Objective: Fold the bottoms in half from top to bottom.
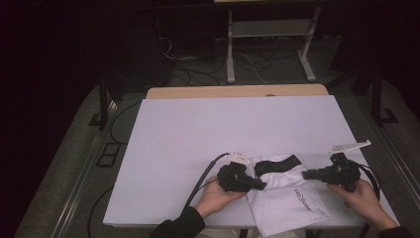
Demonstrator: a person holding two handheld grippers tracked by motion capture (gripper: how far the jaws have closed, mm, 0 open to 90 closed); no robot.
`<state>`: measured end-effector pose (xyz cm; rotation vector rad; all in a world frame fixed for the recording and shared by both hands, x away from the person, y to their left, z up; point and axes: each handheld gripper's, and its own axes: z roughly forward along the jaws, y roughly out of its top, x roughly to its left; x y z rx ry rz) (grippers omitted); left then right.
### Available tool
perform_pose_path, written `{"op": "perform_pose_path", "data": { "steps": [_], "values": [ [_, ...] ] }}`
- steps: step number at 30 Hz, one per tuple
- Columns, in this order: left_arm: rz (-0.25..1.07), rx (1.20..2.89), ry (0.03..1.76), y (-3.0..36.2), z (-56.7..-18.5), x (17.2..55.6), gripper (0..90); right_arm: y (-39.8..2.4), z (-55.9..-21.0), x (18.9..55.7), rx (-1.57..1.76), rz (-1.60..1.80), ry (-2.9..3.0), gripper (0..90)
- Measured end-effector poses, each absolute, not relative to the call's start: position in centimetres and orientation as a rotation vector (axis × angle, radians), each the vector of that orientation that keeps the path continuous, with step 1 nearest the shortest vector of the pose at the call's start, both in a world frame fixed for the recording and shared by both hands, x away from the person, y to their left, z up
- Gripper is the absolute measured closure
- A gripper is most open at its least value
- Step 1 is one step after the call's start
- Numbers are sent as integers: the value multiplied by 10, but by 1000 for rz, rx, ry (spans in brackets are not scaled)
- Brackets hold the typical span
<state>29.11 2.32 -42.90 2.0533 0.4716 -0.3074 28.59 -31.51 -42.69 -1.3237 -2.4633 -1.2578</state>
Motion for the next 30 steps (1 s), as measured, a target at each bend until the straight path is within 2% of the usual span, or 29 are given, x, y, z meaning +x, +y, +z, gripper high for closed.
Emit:
{"op": "perform_pose_path", "data": {
  "steps": [9, 15, 19, 23, 30],
  "values": [
    [-303, 2080, 449, 23, -429, 286, 887, -316, -429, 283, -1304, -1224, -2447, 840],
    [-297, 2097, 437, 22, -430, 286, 886, -316, -427, 281, -1296, -1217, -2452, 579],
    [-294, 2110, 426, 22, -431, 286, 885, -314, -424, 284, -1281, -1226, -2458, 463],
    [-297, 2122, 419, 22, -432, 286, 885, -315, -421, 290, -1290, -1246, -2440, 390],
    [-309, 2137, 408, 21, -433, 286, 885, -318, -413, 307, -1313, -1267, -2410, 339]
  ]
}}
